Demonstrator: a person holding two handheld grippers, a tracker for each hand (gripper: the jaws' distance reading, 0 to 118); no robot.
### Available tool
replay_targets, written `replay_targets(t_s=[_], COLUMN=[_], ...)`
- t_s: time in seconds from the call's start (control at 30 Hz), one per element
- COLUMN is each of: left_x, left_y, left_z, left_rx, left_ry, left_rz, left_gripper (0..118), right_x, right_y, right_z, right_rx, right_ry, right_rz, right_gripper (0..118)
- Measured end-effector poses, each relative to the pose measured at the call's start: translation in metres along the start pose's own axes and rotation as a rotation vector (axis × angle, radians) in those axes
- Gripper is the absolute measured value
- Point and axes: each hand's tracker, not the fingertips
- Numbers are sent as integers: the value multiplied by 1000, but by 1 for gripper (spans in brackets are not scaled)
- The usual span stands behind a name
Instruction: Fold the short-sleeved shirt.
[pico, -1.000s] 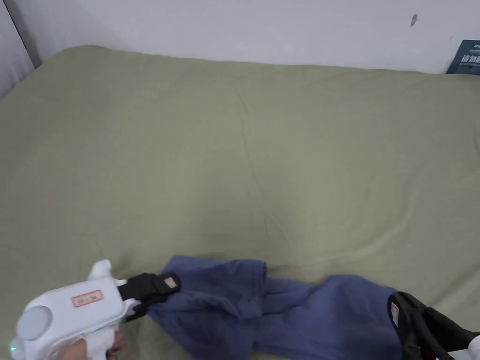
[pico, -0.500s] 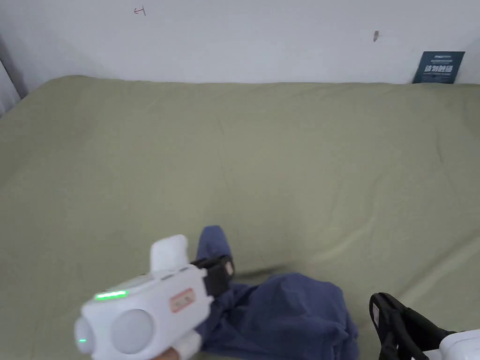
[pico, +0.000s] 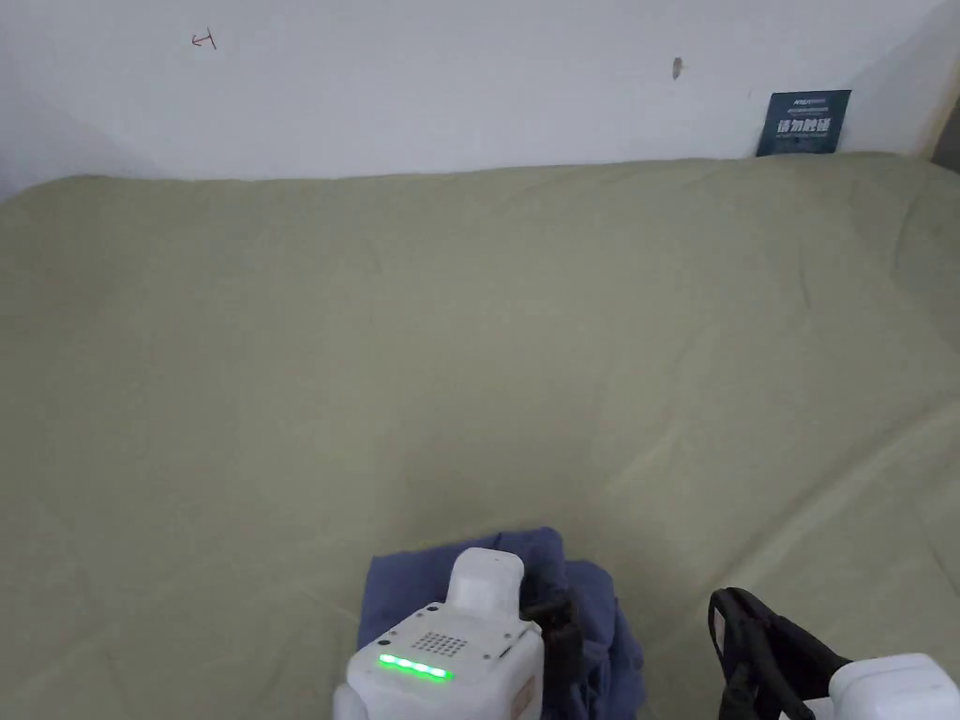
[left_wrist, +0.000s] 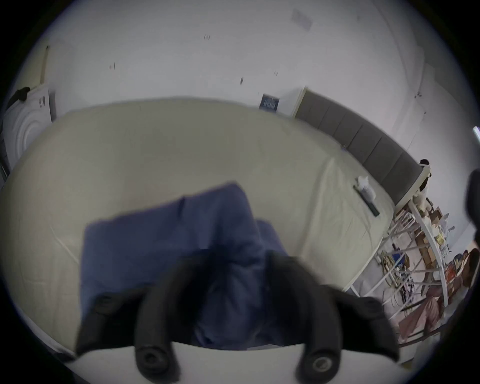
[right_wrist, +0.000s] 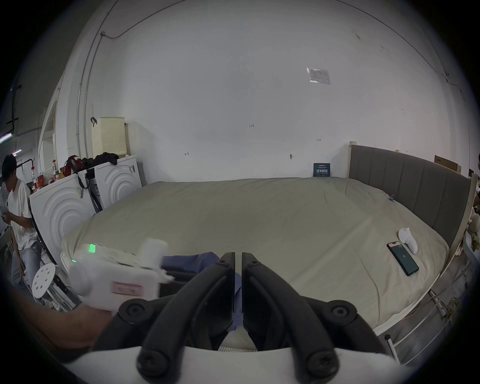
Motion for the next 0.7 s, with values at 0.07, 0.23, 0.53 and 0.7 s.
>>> replay_targets(t_s=[0.07, 0.23, 0.53, 0.7], left_x=[-16, -72, -27, -24], left_y=[7, 12, -34, -42], left_z=[31, 41, -37, -48], left_rx=[125, 84, -109, -130], left_ry=[-43, -49, -273, -283], left_rz=[47, 312, 336, 335], left_gripper=[72, 71, 15, 15], right_x=[2, 7, 13, 16], right_y=[-1, -8, -10, -8], right_z=[-1, -7, -16, -24], right_rx=[-8, -28, -68, -109], right_ry=[-2, -4, -16, 6], right_rz=[-5, -18, -46, -60], right_gripper=[8, 8, 8, 8])
